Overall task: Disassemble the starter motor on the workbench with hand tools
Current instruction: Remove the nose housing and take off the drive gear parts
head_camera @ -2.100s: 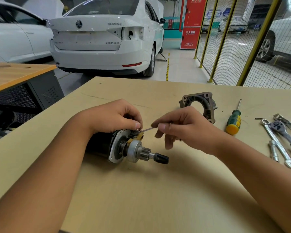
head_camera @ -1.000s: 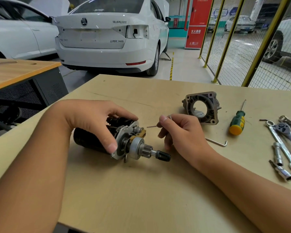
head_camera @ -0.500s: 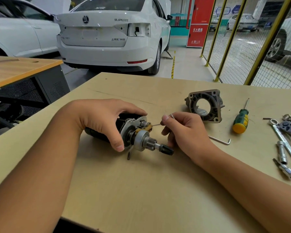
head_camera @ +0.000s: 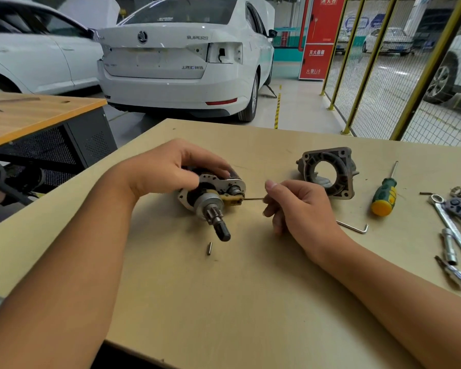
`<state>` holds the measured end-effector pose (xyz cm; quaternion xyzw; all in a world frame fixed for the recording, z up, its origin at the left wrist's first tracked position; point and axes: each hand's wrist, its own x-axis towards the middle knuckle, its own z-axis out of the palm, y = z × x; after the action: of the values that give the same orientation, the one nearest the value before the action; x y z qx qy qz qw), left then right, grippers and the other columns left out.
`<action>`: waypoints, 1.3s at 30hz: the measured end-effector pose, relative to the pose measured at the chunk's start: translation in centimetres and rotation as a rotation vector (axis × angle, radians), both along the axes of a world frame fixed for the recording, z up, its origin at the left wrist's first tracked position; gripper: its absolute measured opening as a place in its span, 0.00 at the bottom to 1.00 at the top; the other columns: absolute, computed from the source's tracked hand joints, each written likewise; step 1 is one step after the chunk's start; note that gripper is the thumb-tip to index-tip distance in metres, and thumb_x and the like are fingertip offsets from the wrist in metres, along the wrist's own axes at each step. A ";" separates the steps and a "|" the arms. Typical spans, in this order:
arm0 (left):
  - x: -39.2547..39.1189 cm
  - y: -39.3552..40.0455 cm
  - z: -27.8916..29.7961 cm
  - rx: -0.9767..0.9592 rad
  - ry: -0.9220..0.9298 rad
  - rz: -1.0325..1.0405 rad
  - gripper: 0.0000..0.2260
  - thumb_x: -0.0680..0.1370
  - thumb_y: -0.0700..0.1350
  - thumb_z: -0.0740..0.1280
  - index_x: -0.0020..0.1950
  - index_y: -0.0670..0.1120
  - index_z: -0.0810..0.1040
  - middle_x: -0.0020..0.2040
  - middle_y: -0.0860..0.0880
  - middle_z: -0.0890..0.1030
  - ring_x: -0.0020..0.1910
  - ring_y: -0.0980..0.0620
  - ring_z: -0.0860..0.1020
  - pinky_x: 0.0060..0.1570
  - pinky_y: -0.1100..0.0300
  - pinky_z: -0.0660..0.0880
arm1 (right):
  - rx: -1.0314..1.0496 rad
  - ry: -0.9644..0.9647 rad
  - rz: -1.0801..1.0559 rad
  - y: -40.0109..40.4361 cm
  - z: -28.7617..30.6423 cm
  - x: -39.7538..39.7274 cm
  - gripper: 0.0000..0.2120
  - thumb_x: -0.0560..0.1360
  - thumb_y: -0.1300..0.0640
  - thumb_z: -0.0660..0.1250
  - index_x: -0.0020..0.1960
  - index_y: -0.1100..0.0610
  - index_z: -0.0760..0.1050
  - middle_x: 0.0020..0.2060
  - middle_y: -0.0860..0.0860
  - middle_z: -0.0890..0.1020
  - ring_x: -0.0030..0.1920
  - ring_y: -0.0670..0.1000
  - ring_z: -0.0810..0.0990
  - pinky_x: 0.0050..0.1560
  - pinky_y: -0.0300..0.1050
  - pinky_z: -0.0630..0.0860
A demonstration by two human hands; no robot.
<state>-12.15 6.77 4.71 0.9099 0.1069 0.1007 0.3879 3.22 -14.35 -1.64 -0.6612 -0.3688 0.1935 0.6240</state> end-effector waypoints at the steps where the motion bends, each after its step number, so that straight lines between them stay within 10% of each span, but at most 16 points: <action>1: 0.4 0.0 -0.4 0.012 -0.116 0.108 0.23 0.70 0.34 0.64 0.60 0.51 0.86 0.57 0.55 0.87 0.60 0.58 0.82 0.62 0.61 0.79 | 0.018 0.010 0.000 -0.1 0.1 0.0 0.20 0.80 0.47 0.67 0.40 0.63 0.80 0.33 0.59 0.83 0.23 0.53 0.75 0.27 0.44 0.73; 4: 2.3 -0.3 -1.3 0.216 -0.156 0.365 0.15 0.73 0.51 0.74 0.60 0.58 0.85 0.60 0.59 0.82 0.60 0.54 0.79 0.66 0.49 0.76 | 0.042 0.027 -0.021 -0.1 0.2 0.1 0.21 0.81 0.49 0.66 0.40 0.65 0.80 0.32 0.60 0.82 0.23 0.54 0.74 0.25 0.45 0.73; 10: 4.1 -0.1 -0.6 0.259 0.249 0.304 0.38 0.57 0.74 0.69 0.67 0.67 0.79 0.65 0.61 0.79 0.66 0.51 0.76 0.72 0.46 0.69 | 0.004 0.038 -0.022 0.2 0.0 0.2 0.14 0.81 0.56 0.65 0.42 0.63 0.81 0.33 0.56 0.84 0.23 0.53 0.75 0.26 0.44 0.72; 19: 7.0 -0.2 2.3 0.436 0.433 0.222 0.26 0.53 0.69 0.73 0.45 0.58 0.85 0.42 0.59 0.84 0.44 0.56 0.82 0.41 0.57 0.79 | -0.215 -0.226 -0.079 0.7 -0.6 1.2 0.05 0.81 0.53 0.67 0.48 0.50 0.81 0.32 0.50 0.84 0.24 0.45 0.77 0.31 0.45 0.76; 28: 6.2 0.0 0.1 0.195 0.288 0.273 0.25 0.53 0.65 0.77 0.42 0.52 0.85 0.43 0.50 0.85 0.45 0.48 0.84 0.48 0.48 0.82 | -0.214 -0.215 -0.084 0.9 -0.3 1.0 0.09 0.76 0.55 0.68 0.38 0.54 0.81 0.26 0.49 0.78 0.26 0.46 0.73 0.32 0.46 0.70; 39: 6.0 -0.1 -0.3 0.082 0.193 0.241 0.19 0.60 0.56 0.79 0.50 0.56 0.87 0.45 0.56 0.86 0.43 0.57 0.84 0.42 0.61 0.78 | -0.207 -0.303 -0.054 0.9 -0.4 0.8 0.09 0.78 0.53 0.68 0.38 0.51 0.80 0.27 0.40 0.77 0.30 0.42 0.73 0.35 0.46 0.72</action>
<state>-6.18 6.72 4.41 0.9110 0.2479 0.0629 0.3234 3.98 -13.42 -2.02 -0.7532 -0.4187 0.1117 0.4949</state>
